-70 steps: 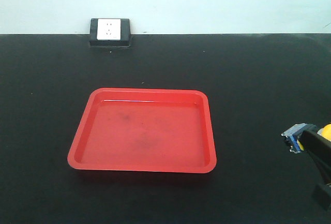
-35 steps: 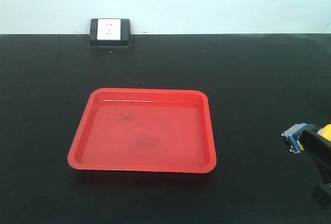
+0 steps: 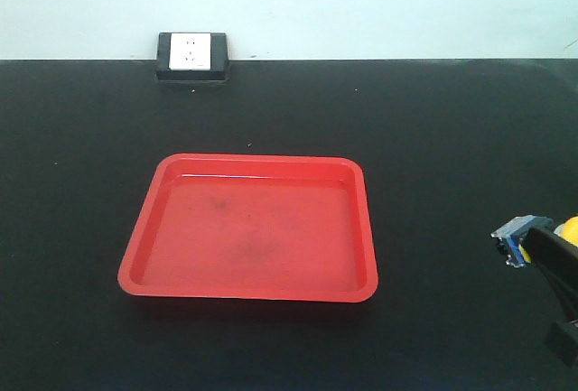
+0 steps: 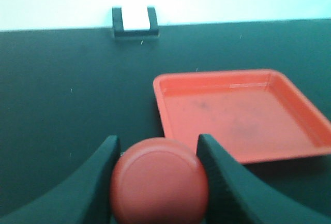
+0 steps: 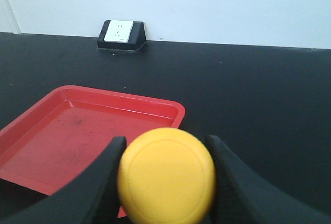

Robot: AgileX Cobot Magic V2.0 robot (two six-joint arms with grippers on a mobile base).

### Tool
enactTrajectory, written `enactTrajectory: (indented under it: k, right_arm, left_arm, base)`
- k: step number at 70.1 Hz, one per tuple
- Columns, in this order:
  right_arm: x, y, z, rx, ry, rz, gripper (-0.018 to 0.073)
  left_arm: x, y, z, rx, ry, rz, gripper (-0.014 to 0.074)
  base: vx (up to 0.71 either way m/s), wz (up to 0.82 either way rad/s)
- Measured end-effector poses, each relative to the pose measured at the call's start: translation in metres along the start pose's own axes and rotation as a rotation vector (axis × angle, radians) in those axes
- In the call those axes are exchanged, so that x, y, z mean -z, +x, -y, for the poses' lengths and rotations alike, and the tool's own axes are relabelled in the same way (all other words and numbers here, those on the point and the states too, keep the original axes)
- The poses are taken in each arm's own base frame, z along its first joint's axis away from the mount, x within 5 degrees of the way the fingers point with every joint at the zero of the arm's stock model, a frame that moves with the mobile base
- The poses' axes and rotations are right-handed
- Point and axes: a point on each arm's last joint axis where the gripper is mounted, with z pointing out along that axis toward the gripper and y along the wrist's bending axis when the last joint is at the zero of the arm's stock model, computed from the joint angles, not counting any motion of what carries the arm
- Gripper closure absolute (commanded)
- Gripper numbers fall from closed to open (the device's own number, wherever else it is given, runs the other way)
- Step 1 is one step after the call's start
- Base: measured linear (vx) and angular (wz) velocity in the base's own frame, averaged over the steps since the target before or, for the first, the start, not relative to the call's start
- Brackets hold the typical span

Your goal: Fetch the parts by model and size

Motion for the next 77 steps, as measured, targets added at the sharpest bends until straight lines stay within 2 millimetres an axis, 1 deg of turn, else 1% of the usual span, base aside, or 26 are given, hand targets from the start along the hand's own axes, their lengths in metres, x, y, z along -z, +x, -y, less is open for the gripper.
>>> enactTrajectory:
  k: [9,18,24,25,29,30,31,42,48,55,58,65,69,77]
  right_arm:
    - [0.0,0.0,0.0,0.0,0.0,0.0,0.0569]
    - [0.0,0.0,0.0,0.0,0.0,0.0,0.0569]
    - [0.0,0.0,0.0,0.0,0.0,0.0,0.0569]
    - [0.0,0.0,0.0,0.0,0.0,0.0,0.0569]
    - [0.0,0.0,0.0,0.0,0.0,0.0,0.0569]
    - [0.0,0.0,0.0,0.0,0.0,0.0,0.0569]
    - [0.0,0.0,0.0,0.0,0.0,0.0,0.0569]
    - [0.0,0.0,0.0,0.0,0.0,0.0,0.0569]
    - [0.0,0.0,0.0,0.0,0.0,0.0,0.0569]
    - [0.0,0.0,0.0,0.0,0.0,0.0,0.0569]
    - [0.0,0.0,0.0,0.0,0.0,0.0,0.0569]
    - [0.0,0.0,0.0,0.0,0.0,0.0,0.0569]
    - [0.0,0.0,0.0,0.0,0.0,0.0,0.0569]
    - [0.0,0.0,0.0,0.0,0.0,0.0,0.0569]
  left_arm:
    - [-0.011,-0.025,0.005,-0.002,0.013,0.045,0.0598]
    - [-0.035,-0.052,0.01,-0.008,0.011,0.007,0.0596]
    - [-0.057,-0.066,0.014,-0.012,0.006,-0.041,0.0595]
    - [-0.063,-0.069,0.015,-0.014,0.005,-0.056,0.0595]
    - [-0.079,-0.076,0.017,-0.016,0.002,-0.087,0.0594]
    - [-0.085,-0.078,0.018,-0.016,0.002,-0.101,0.0594]
    - [-0.088,-0.079,0.018,-0.016,0.001,-0.105,0.0594]
    - [-0.138,-0.094,0.027,0.0,0.025,-0.197,0.0594]
    - [-0.167,-0.095,0.032,-0.026,0.048,-0.258,0.0594]
    - [-0.2,-0.093,0.039,-0.055,0.088,-0.326,0.0594]
    - [-0.211,-0.091,0.041,-0.068,0.103,-0.346,0.0592]
    - [-0.24,-0.082,0.049,-0.073,0.136,-0.405,0.0592]
    - [-0.253,-0.078,0.053,-0.08,0.149,-0.425,0.0592]
    - [-0.283,-0.062,0.061,-0.099,0.165,-0.495,0.0592]
  base:
    - [0.0,0.0]
    - [0.0,0.0]
    - [0.0,0.0]
    - [0.0,0.0]
    - [0.0,0.0]
    - [0.0,0.0]
    - [0.0,0.0]
    - [0.0,0.0]
    - [0.0,0.0]
    - [0.0,0.0]
    - [0.0,0.0]
    - [0.0,0.0]
    - [0.0,0.0]
    - [0.0,0.0]
